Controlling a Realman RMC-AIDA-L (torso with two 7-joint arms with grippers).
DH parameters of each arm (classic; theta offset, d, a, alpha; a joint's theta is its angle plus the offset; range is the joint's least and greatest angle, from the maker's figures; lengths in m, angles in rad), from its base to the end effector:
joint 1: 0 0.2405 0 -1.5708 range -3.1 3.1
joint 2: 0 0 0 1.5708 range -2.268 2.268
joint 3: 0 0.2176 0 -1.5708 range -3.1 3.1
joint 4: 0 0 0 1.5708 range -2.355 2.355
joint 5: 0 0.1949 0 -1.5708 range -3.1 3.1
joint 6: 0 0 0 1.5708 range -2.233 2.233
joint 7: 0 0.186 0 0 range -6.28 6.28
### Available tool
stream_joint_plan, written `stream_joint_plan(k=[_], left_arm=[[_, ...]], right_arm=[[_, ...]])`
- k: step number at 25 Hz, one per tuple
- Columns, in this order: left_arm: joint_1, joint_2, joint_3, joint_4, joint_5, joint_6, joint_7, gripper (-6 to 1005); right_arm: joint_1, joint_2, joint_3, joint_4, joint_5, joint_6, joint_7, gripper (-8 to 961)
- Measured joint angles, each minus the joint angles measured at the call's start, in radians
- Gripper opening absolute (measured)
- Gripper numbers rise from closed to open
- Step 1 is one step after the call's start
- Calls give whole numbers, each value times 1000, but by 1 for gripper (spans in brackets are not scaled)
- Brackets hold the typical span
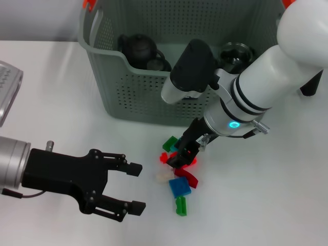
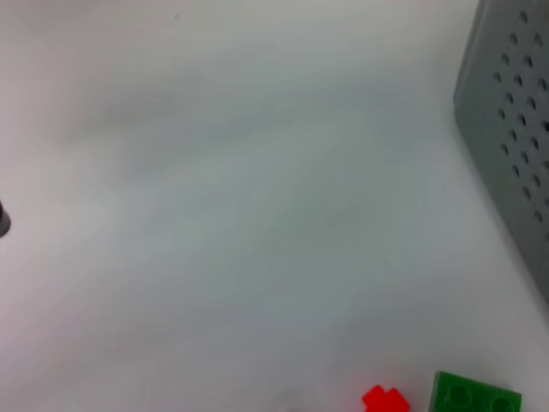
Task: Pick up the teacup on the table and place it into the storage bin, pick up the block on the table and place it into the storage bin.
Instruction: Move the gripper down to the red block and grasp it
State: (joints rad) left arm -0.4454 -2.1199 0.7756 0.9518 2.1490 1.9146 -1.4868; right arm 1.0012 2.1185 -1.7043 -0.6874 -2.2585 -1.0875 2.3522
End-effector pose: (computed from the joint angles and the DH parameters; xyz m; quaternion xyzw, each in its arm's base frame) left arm -0.1949 0.2495 -0.0096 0.9706 0.1617 0.1766 0.0233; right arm 0.1245 0.3425 -0.1394 -0.9678 0.1767 -0.1595 0.0817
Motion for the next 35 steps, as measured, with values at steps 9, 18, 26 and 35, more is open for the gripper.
stream_joint_plan(k=[9, 18, 26, 35], left_arm=[[1, 0, -2, -17, 0, 1, 6, 843], [1, 0, -3, -21, 0, 2, 8, 843], [0, 0, -4, -21, 0, 0, 8, 843], [0, 0, -4, -21, 0, 0, 8, 843]], right_arm=[[-2, 0, -23, 0, 10, 7, 0, 488], [-1, -1, -23, 0, 10, 9, 5, 390], [-1, -1, -23, 0, 10, 13, 7, 349], [-5, -2, -34, 0, 34, 30, 8, 339]])
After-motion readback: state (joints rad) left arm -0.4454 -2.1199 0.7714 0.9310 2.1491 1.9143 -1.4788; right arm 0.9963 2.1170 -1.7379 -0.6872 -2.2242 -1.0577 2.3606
